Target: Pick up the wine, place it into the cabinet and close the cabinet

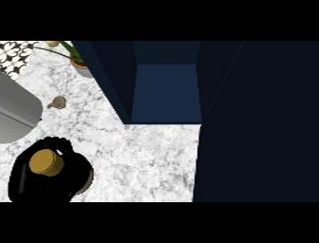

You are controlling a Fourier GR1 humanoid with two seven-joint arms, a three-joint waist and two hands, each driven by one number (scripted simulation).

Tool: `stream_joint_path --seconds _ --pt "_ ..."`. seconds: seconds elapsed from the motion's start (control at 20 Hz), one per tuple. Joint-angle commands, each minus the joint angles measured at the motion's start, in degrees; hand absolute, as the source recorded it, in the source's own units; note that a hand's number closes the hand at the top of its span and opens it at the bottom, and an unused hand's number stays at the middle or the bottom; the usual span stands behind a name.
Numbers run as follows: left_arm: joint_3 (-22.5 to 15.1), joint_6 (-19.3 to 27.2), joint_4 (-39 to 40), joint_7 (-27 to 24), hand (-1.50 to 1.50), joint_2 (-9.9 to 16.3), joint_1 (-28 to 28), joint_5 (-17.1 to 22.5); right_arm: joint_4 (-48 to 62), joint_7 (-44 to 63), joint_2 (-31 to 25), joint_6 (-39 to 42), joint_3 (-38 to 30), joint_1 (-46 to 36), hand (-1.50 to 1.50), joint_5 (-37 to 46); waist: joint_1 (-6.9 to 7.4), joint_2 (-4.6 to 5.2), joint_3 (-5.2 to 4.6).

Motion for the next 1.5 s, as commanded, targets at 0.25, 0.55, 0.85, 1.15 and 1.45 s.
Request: stream_joint_path --seconds 0.25,0.55,0.85,1.15,1.45 --pt "-6.65 6.88 -13.71 15.74 1.5 -3.32 -3.32 -2.71 -8.98 2.72 0.52 -0.09 0.37 3.67 -1.5 -3.61 -0.3 0.09 -0.02" --pt "-12.09 9.32 -19.43 24.58 1.5 -5.82 -4.9 -3.72 -7.84 1.06 -1.03 2.02 -4.2 4.41 -1.5 -8.03 -0.46 0.09 0.01" --pt "-22.66 21.37 -19.89 27.78 1.5 -6.26 -11.35 -5.15 -7.81 2.41 1.34 -0.49 1.47 1.34 -1.5 -1.67 -0.39 0.11 -0.05" --pt "-29.66 37.08 -17.19 35.56 1.5 -6.28 -24.62 -7.2 -1.93 -4.45 1.72 3.01 -0.43 4.36 -1.5 -3.25 -0.62 0.2 0.0" --pt "-28.17 40.36 -9.48 30.67 1.5 -6.29 -30.52 -5.99 -7.07 1.14 1.29 1.54 -0.48 4.39 -1.5 -5.25 -0.72 0.22 -0.04"
